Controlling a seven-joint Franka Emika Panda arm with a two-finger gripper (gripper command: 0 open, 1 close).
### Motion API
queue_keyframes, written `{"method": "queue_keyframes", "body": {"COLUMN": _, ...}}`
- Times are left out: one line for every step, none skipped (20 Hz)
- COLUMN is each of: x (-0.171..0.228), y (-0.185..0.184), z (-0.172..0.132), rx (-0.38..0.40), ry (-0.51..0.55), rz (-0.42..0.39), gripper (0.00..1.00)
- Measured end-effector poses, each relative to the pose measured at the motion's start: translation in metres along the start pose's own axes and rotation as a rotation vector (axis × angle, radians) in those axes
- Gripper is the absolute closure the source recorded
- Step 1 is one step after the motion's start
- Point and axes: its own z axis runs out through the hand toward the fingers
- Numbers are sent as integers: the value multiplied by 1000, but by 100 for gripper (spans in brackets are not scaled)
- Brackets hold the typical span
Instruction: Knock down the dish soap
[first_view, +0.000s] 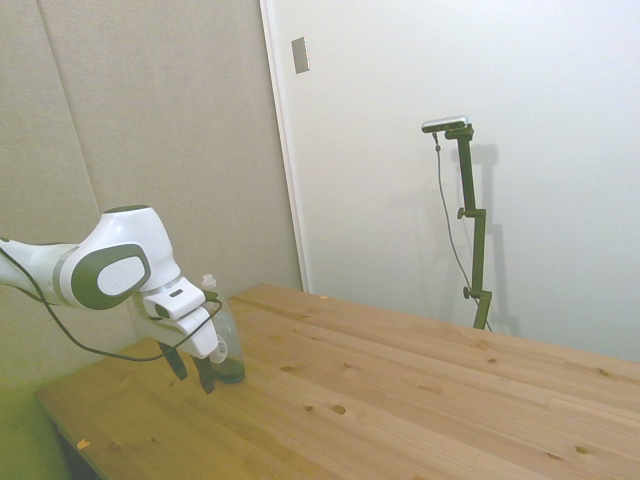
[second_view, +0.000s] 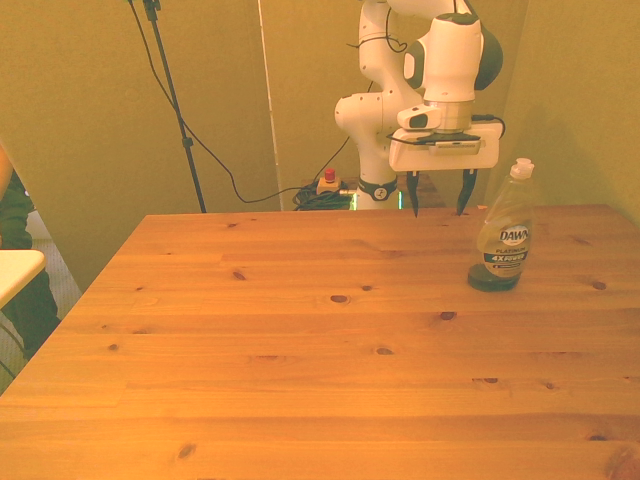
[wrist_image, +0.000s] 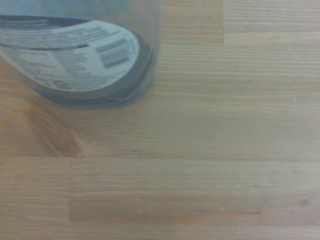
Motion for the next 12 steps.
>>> {"method": "queue_keyframes", "body": {"x": -6, "y": -4, "z": 0, "rx": 3, "ry": 3, "rz": 7, "gripper": 100}}
{"method": "queue_keyframes", "body": {"x": -11, "y": -8, "z": 0, "rx": 8, "ry": 8, "rz": 11, "gripper": 100}}
{"method": "queue_keyframes", "body": {"x": -16, "y": -11, "z": 1, "rx": 12, "ry": 12, "rz": 15, "gripper": 100}}
{"method": "queue_keyframes", "body": {"x": -20, "y": -14, "z": 1, "rx": 16, "ry": 15, "rz": 16, "gripper": 100}}
{"method": "queue_keyframes", "body": {"x": -23, "y": -17, "z": 2, "rx": 20, "ry": 18, "rz": 19, "gripper": 100}}
{"method": "queue_keyframes", "body": {"x": -25, "y": -19, "z": 2, "rx": 21, "ry": 20, "rz": 21, "gripper": 100}}
{"method": "queue_keyframes", "body": {"x": -26, "y": -21, "z": 3, "rx": 26, "ry": 24, "rz": 24, "gripper": 100}}
{"method": "queue_keyframes", "body": {"x": -27, "y": -22, "z": 3, "rx": 29, "ry": 27, "rz": 25, "gripper": 100}}
{"method": "queue_keyframes", "body": {"x": -29, "y": -23, "z": 4, "rx": 31, "ry": 30, "rz": 26, "gripper": 100}}
{"method": "queue_keyframes", "body": {"x": -30, "y": -25, "z": 4, "rx": 34, "ry": 33, "rz": 27, "gripper": 100}}
{"method": "queue_keyframes", "body": {"x": -31, "y": -26, "z": 3, "rx": 37, "ry": 36, "rz": 27, "gripper": 100}}
{"method": "queue_keyframes", "body": {"x": -34, "y": -27, "z": 3, "rx": 38, "ry": 41, "rz": 27, "gripper": 100}}
